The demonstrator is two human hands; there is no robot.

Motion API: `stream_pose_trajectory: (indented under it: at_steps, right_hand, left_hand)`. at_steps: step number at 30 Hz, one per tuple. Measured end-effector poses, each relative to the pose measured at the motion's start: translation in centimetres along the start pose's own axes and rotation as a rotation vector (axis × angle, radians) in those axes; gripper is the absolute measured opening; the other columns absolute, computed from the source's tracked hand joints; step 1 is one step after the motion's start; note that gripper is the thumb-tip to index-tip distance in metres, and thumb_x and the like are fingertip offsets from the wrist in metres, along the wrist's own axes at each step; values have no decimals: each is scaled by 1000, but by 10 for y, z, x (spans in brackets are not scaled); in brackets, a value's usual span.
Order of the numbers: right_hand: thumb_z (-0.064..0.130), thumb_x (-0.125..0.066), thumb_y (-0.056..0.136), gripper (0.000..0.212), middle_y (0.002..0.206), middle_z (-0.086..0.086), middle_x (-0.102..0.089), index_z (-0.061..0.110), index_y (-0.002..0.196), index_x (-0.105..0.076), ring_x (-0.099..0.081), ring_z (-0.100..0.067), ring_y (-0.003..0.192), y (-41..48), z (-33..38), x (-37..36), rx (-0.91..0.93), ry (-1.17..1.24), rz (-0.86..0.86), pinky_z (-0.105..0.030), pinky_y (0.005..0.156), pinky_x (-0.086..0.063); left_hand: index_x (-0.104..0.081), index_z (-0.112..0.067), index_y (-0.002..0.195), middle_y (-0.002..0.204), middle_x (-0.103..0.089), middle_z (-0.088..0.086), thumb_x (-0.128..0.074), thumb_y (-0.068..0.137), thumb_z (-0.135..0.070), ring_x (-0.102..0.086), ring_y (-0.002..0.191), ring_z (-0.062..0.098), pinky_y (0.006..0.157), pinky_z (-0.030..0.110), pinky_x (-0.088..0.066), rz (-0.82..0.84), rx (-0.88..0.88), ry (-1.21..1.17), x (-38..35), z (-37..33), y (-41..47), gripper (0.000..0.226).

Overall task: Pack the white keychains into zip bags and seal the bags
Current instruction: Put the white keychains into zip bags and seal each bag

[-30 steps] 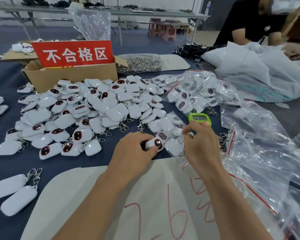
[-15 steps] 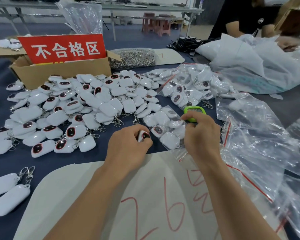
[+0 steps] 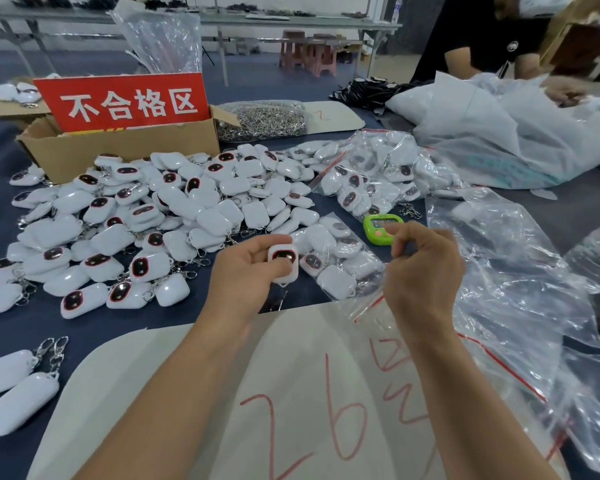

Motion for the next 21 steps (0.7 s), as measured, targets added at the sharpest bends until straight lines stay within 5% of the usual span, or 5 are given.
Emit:
stream_pose_trajectory:
  at_steps: [3,6,9,13,21]
  right_hand:
    - [2,-43,73,36,87,-4,-73,31,64,-62,-63,-18,79,-7,14,1,151,39,-37,-12,72,-40]
    - [8,-46,78,34,82,4,-74,26,84,-74,-63,-15,75,-42,35,-17,289,126,191,-26,74,-47]
    - [16,-52,80,24,77,14,-72,27,84,-74,-62,-5,71,-71,48,-33,352,186,460,-17,70,-45]
    - [15,-56,76,17,57,21,-57,23,72,-71,-54,-1,55,-73,45,-37,307,175,554,-9,56,-35]
    - [15,-55,73,15,58,10,-62,17,66,-68,-53,-6,53,-76,45,-42,232,141,746,-17,54,-42]
  left_hand:
    - [-74,-16,112,94,-80,-2,-69,90,3,-74,89,14,78,30,-62,-17,88,-213,3,0,10,29]
    - [-71,-16,118,96,-79,2,-72,91,-4,-73,91,21,89,41,-60,-63,118,-265,3,4,12,30]
    - [-75,-15,109,89,-77,8,-73,91,-8,-69,78,22,79,38,-59,-65,111,-251,1,2,8,19]
    - [-79,-19,90,81,-77,7,-74,90,-11,-68,68,20,58,28,-57,-143,94,-238,2,0,6,10]
    - [-78,-33,73,79,-70,-1,-76,74,-20,-56,78,19,70,35,-45,-164,80,-180,5,-1,3,13]
Point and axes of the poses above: each hand's wrist, its own y-axis towards the middle knuckle, its own x-axis out of the back of the hand, z = x × y, the point moved 1 cm from there along y, towards the middle knuckle
